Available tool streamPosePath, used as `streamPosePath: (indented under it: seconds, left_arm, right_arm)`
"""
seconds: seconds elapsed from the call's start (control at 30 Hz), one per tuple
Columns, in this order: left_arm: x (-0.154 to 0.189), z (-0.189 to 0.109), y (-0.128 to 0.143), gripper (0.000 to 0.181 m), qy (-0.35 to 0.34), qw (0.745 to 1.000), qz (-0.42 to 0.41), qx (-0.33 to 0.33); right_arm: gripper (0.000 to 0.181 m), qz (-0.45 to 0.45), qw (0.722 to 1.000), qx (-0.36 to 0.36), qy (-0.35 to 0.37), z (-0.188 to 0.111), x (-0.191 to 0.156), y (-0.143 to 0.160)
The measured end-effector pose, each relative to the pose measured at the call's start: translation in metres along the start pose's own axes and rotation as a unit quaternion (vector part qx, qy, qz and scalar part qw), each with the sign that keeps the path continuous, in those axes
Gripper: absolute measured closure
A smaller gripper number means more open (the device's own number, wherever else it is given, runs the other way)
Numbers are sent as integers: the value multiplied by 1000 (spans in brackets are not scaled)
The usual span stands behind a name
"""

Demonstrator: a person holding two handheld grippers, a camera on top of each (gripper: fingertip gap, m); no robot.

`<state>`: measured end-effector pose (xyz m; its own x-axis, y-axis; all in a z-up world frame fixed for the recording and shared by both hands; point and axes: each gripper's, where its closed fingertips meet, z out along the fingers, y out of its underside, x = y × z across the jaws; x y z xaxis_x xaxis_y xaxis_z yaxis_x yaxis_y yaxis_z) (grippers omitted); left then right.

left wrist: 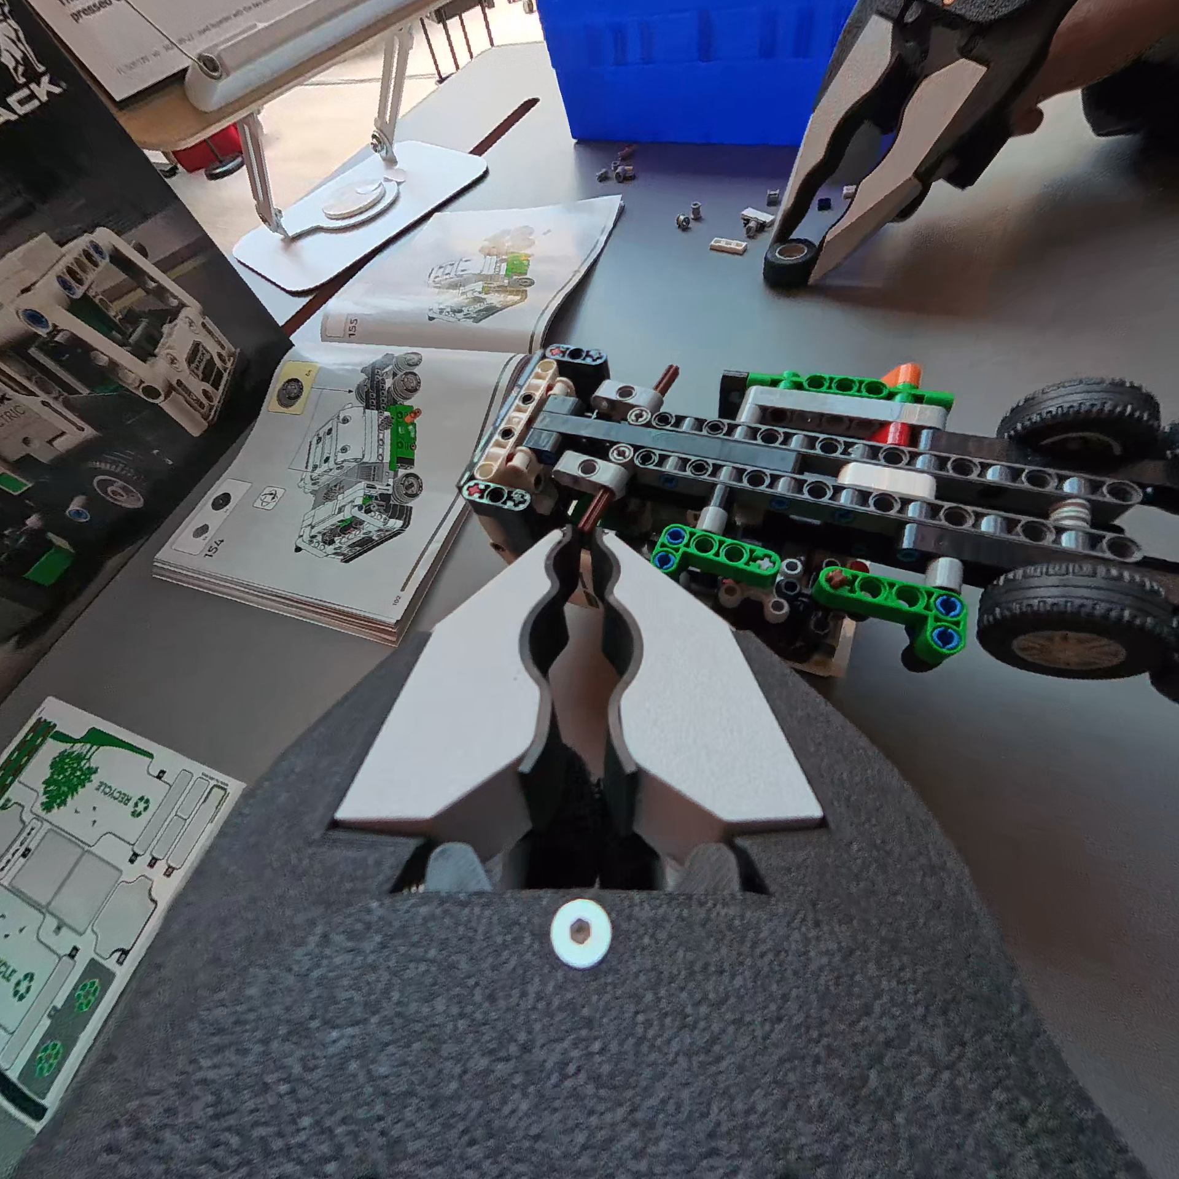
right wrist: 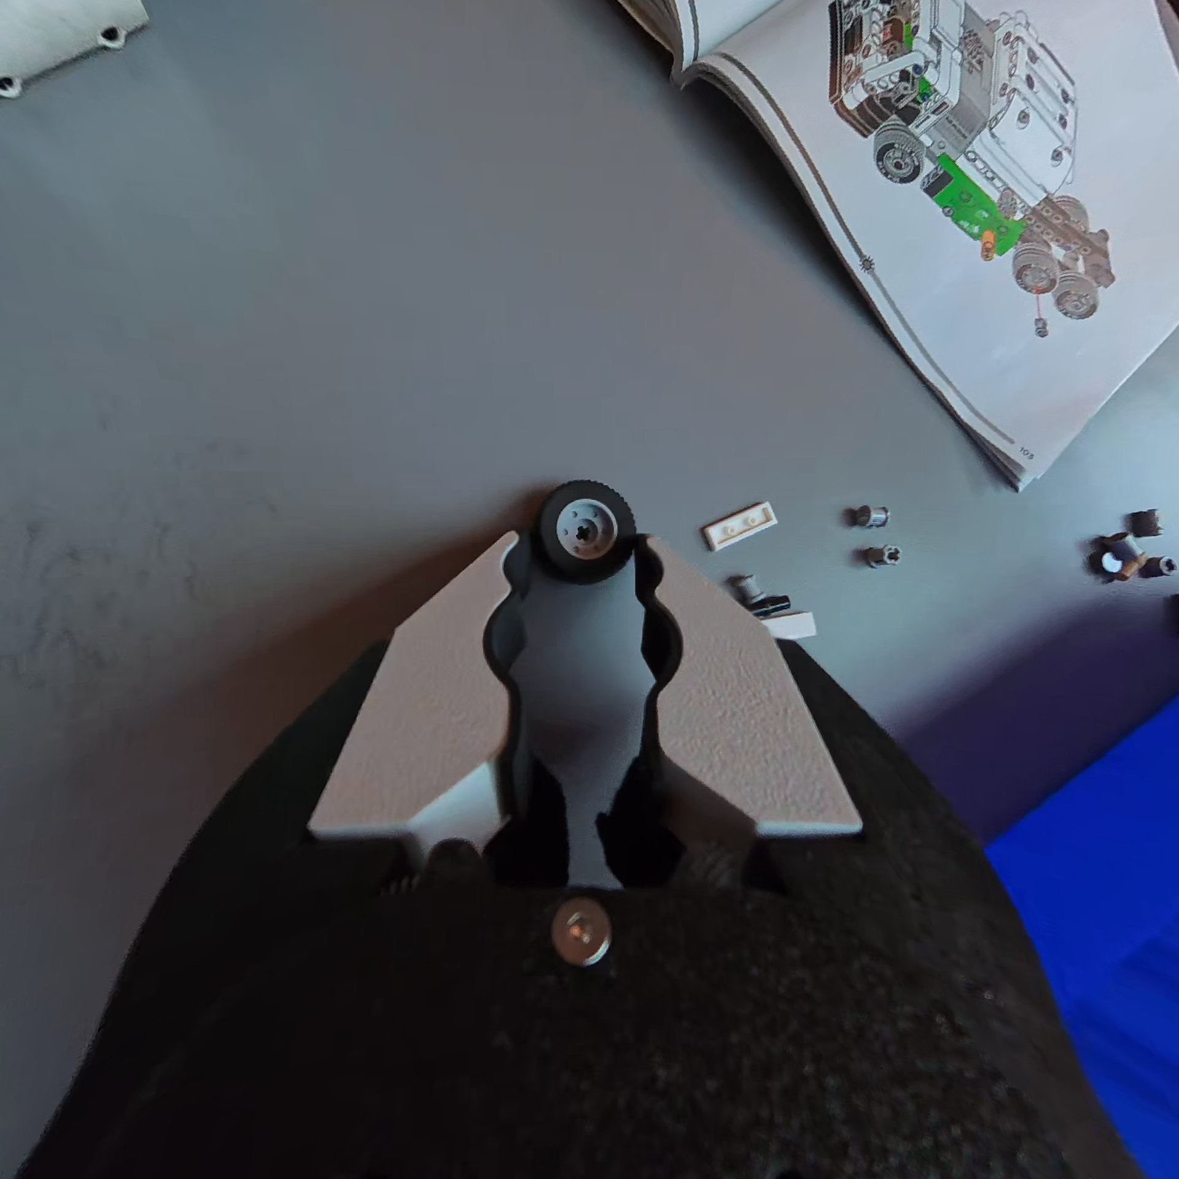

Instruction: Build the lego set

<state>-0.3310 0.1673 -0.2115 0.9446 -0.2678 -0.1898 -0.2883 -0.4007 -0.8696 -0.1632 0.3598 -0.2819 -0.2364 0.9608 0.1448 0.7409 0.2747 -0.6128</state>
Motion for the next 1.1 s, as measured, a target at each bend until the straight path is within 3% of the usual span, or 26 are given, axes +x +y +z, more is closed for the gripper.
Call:
streamPosePath:
  seconds: [0.03, 0.13, 0.23, 0.3, 0.37, 0.47, 0.53, 0.57, 0.7, 0.8, 0.93, 1.03, 1.1]
  left_arm:
    - [0, 0, 0, 180, -1, 1000, -5, -3]
    - [-4, -3, 0, 165, -8, 999, -46, -17]
    - [-7, -19, -9, 148, -18, 996, -82, -26]
    - [-10, -34, -28, 148, -45, 995, -85, -16]
    - [-3, -43, -64, 149, -52, 994, -92, 27]
    - [44, -34, -117, 149, 53, 985, -143, 87]
    - [71, -24, -130, 145, 119, 973, -177, 86]
    - [79, -24, -135, 144, 142, 966, -191, 97]
    - [93, -44, -146, 171, 222, 931, -245, 151]
    - [105, -56, -145, 151, 263, 915, -262, 158]
    - [96, -52, -138, 142, 218, 932, -252, 143]
    - [106, -56, -143, 164, 245, 929, -238, 144]
    - [109, -66, -149, 168, 278, 917, -229, 169]
  right_arm:
    - [151, 11, 1000, 10, -8, 1, -2, -2]
    - [150, 1, 1000, 21, -13, 1, -7, -8]
    - [151, -88, 988, 101, 78, -27, -2, -50]
    - [151, -183, 963, 162, 113, -52, -21, -89]
    - [151, -270, 925, 217, 157, -74, -47, -128]
    - [151, -387, 860, 271, 192, -94, -94, -172]
    - [151, -423, 837, 298, 181, -101, -123, -190]
    - [151, -429, 832, 305, 175, -103, -132, -195]
    - [151, -446, 819, 322, 162, -110, -146, -204]
    - [151, -460, 822, 293, 165, -107, -149, -205]
    - [151, -495, 799, 284, 189, -109, -157, -210]
    - [151, -499, 800, 286, 172, -115, -166, -213]
    - [151, -491, 797, 325, 138, -125, -173, -215]
